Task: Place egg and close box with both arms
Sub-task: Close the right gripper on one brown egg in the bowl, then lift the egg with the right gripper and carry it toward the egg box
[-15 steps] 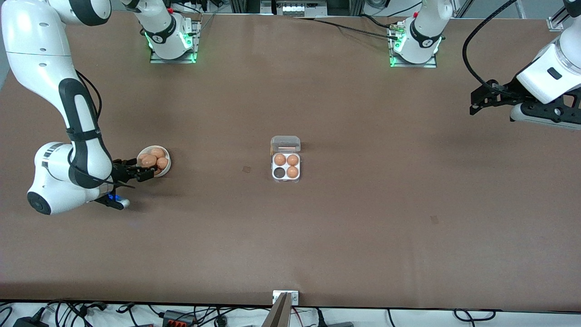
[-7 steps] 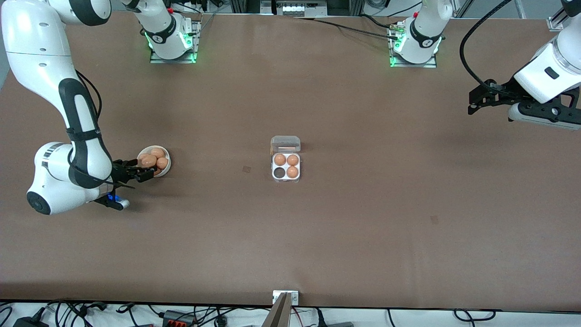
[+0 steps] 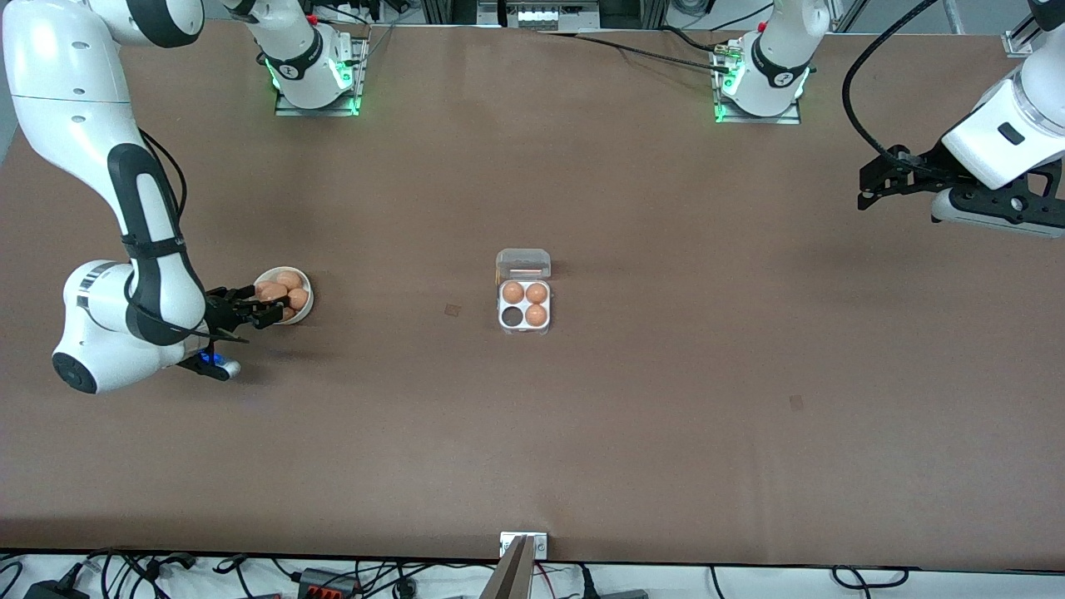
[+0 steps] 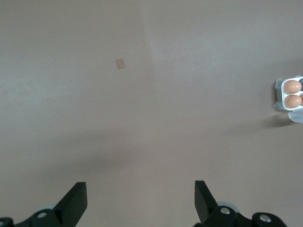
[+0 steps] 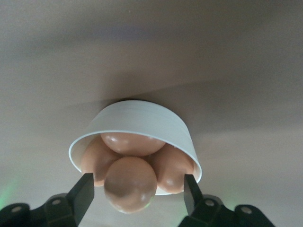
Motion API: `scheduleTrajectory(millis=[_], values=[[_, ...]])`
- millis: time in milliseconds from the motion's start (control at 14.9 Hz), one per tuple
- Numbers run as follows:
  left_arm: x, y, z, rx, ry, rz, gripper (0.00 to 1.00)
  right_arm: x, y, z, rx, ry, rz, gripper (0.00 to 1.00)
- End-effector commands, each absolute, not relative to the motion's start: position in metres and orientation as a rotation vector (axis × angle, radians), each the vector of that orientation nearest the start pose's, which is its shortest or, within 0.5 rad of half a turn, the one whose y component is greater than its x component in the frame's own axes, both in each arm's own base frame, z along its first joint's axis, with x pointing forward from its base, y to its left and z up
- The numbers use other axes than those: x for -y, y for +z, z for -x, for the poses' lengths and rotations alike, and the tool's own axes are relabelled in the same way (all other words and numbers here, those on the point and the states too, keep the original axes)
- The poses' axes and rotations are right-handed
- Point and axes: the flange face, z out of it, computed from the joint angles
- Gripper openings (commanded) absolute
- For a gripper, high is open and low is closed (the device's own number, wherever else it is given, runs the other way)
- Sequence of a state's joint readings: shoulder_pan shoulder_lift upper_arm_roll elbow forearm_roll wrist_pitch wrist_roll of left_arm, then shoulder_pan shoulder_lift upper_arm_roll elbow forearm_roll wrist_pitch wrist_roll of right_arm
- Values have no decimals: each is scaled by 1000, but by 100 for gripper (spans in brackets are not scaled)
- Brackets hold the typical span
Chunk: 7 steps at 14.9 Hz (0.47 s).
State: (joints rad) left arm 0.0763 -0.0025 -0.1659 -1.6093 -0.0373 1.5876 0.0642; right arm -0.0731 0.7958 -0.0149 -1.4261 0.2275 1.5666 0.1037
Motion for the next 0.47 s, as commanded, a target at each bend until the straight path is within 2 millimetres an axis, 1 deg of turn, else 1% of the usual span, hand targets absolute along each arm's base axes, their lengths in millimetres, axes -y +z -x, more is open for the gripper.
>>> scheduleTrajectory(millis=[0,134,201,402], values=[[55,615,-551,-240,16,3182,100,32,191,-647,-376,954,2738,53],[55,615,-551,-240,16,3182,100,33,191,-647,-374,950,2737,38],[55,615,-551,-240,16,3182,100,33,191,-647,-370,950,2738,32],[55,615,-551,-240,16,3182,100,33,195,-649,-367,940,2739,32]])
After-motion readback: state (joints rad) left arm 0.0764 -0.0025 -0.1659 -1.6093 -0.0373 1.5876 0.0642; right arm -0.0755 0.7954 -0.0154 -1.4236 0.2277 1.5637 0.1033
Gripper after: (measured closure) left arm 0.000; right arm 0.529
